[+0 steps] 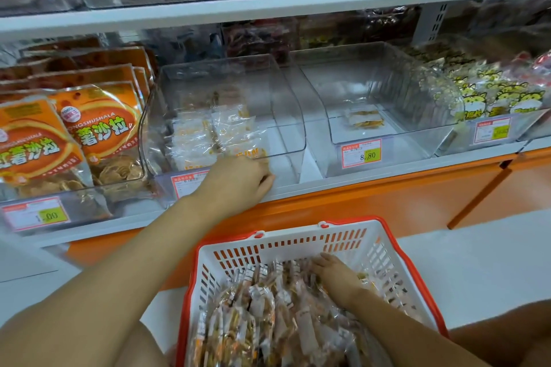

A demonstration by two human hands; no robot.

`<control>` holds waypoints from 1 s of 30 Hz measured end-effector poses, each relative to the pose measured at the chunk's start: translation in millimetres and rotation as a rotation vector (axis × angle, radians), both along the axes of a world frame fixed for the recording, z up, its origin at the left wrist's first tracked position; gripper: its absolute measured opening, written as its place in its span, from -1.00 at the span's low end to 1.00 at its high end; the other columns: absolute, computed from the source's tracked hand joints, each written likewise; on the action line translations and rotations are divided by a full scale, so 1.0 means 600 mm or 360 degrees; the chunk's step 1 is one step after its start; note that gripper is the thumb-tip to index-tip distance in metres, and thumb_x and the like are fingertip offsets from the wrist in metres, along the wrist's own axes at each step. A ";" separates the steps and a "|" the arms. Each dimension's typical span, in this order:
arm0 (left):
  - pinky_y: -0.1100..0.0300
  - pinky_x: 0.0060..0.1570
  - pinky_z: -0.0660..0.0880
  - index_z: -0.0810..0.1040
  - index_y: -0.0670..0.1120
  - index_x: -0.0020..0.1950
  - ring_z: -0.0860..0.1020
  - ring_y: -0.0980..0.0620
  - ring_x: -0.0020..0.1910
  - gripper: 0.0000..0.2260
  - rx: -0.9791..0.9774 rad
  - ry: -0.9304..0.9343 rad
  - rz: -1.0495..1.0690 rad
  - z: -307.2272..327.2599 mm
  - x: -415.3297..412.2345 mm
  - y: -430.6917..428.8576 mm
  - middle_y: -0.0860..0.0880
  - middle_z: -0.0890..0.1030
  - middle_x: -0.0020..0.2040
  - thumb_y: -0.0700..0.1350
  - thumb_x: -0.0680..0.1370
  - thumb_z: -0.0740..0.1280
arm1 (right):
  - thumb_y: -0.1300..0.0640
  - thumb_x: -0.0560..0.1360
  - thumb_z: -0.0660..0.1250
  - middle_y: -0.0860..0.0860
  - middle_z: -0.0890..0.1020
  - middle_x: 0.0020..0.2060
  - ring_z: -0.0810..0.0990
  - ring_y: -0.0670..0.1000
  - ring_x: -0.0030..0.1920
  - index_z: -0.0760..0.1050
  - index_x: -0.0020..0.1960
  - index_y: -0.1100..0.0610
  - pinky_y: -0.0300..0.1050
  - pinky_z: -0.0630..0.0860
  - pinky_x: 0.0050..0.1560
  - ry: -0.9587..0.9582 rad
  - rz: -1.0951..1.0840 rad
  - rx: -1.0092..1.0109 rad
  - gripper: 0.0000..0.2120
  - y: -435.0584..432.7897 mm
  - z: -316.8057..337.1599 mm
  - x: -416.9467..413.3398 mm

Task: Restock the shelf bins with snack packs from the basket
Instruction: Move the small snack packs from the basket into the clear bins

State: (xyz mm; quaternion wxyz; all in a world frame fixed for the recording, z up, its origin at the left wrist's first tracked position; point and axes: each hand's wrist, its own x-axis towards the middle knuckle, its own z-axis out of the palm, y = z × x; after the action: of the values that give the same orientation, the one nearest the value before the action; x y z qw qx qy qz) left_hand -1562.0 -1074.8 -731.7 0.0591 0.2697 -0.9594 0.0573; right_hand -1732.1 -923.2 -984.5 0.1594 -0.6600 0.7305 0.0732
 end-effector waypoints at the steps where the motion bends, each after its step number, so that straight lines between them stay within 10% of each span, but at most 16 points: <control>1: 0.15 -0.24 0.34 0.55 -0.06 -0.07 0.54 -0.06 -0.19 -0.67 0.0015 -0.0006 0.0004 -0.001 -0.001 0.001 -0.01 0.53 -0.27 0.04 0.65 0.06 | 0.36 0.52 0.21 0.00 0.34 0.43 0.22 0.07 0.45 0.28 0.47 0.05 -0.09 0.07 0.50 -0.0004 -0.0017 -0.0041 -0.44 -0.004 0.000 0.001; 9: 0.13 -0.22 0.48 0.55 -0.05 -0.01 0.58 -0.02 -0.19 -0.71 0.0163 0.0075 0.0025 -0.007 0.010 -0.005 -0.01 0.64 -0.17 0.05 0.64 0.09 | 0.04 0.40 0.40 0.05 0.63 0.06 0.59 0.01 0.01 0.61 0.12 0.11 -0.36 0.50 -0.11 0.0085 0.0029 0.0048 -0.69 0.002 0.010 -0.027; 14: 0.04 -0.13 0.55 0.56 -0.04 0.00 0.59 -0.01 -0.17 -0.75 0.0239 0.0132 0.0057 -0.012 0.012 -0.004 -0.01 0.65 -0.14 0.03 0.62 0.14 | 0.14 0.53 0.30 -0.01 0.66 0.03 0.60 0.00 0.02 0.65 0.03 0.07 -0.19 0.50 0.12 -0.0182 -0.0276 -0.0004 -0.83 -0.007 0.053 -0.026; 23: 0.08 -0.02 0.55 0.61 -0.07 0.07 0.59 0.04 -0.07 -0.82 0.0484 0.0301 0.0107 -0.001 0.022 0.010 0.01 0.66 -0.06 -0.05 0.59 0.26 | 0.22 0.50 0.34 -0.08 0.65 -0.24 0.60 -0.09 -0.18 0.62 -0.19 0.13 -0.15 0.55 -0.10 -0.0655 -0.0500 -0.0450 -0.87 -0.043 0.199 -0.046; 30: 0.10 -0.07 0.52 0.57 -0.09 0.09 0.58 -0.01 -0.05 -0.82 0.0417 0.0246 0.0115 -0.004 0.025 0.014 -0.03 0.65 -0.03 -0.07 0.58 0.23 | 0.47 0.47 0.14 0.01 0.52 0.29 0.54 0.02 0.21 0.52 0.28 0.02 -0.12 0.48 0.22 -0.0307 -0.0435 -0.0115 -0.47 -0.016 0.095 -0.015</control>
State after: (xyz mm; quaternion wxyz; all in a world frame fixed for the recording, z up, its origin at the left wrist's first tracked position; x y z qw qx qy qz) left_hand -1547.2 -1066.6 -734.0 0.0948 0.3130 -0.9410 -0.0872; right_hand -1741.1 -932.8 -927.2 0.2134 -0.5638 0.7969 -0.0392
